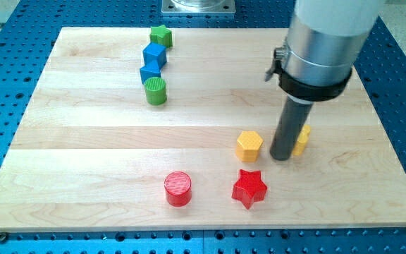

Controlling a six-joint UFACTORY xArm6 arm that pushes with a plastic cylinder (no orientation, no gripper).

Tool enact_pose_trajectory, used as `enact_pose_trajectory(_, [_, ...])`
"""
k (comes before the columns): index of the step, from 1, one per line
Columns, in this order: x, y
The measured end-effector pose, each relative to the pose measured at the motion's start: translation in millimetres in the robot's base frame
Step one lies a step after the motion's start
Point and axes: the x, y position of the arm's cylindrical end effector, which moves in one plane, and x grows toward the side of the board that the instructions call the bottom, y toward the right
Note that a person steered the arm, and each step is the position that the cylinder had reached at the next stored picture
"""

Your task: Put the red circle into the red star

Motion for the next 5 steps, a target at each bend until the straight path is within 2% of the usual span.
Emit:
enact_pose_trajectory(2, [34.5, -37.3])
enact_pose_trajectory(4, [1.8, -155.9])
enact_pose_trajectory(5, [18.7, -235.8])
